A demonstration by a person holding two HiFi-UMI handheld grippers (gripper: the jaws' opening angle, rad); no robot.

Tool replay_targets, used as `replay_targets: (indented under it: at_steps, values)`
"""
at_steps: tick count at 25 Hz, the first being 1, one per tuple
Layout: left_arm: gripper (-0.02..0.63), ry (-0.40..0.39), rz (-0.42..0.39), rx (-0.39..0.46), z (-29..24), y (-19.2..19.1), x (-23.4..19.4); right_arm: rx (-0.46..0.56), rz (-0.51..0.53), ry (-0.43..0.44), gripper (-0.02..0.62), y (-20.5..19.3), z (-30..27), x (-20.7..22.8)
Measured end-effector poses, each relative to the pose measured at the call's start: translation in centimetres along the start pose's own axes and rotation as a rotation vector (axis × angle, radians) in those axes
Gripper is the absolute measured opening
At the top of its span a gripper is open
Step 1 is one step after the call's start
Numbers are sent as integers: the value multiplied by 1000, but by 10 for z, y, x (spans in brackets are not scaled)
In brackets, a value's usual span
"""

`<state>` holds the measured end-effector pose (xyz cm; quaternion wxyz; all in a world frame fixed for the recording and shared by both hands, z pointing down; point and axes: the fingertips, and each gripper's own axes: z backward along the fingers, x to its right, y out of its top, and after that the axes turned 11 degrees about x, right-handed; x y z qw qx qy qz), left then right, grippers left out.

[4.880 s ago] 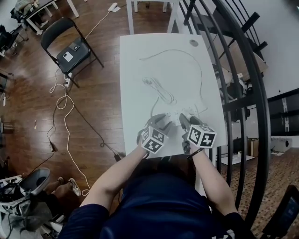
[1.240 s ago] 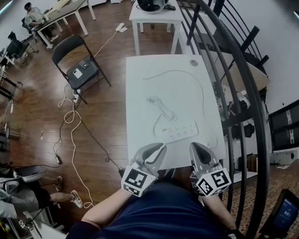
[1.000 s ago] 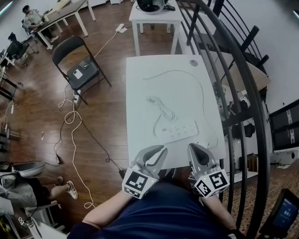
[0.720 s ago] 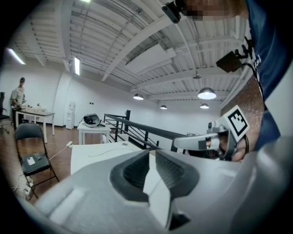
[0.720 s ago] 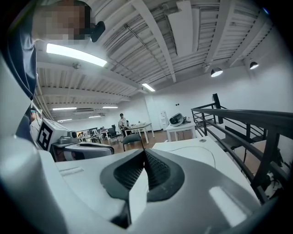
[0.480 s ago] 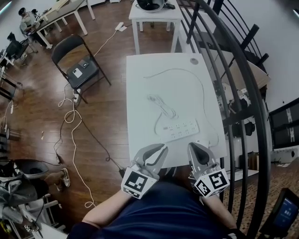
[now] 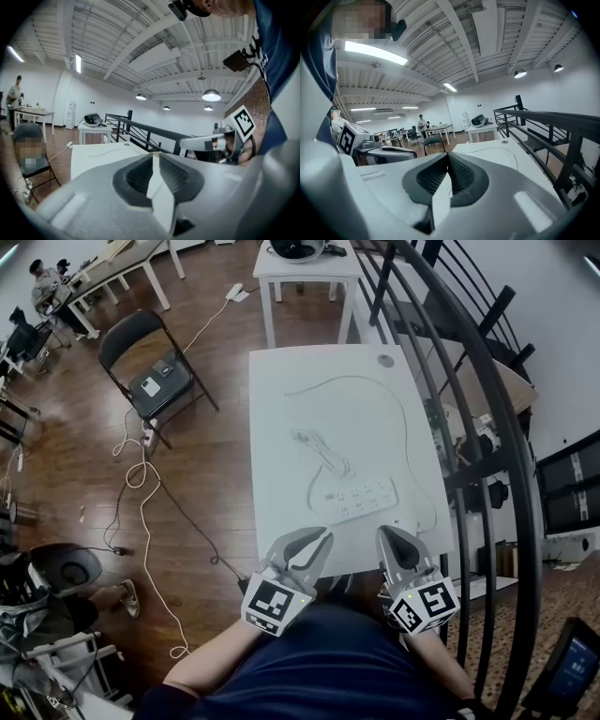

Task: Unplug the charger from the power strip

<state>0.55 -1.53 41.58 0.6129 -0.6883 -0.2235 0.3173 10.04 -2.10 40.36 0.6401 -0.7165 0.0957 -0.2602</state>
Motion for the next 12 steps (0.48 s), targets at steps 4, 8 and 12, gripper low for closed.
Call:
replay_targets:
  at_steps: [4, 8, 12]
  values:
    - [46, -9, 2, 0, 0, 0, 0, -1, 3, 2, 11, -1, -1, -2]
    - [44, -14, 2, 1, 1, -1, -1, -2, 5, 1, 11, -2, -3, -4]
    - [45, -13, -1, 2, 4, 0, -2, -2, 7, 2, 11, -3, -3, -6]
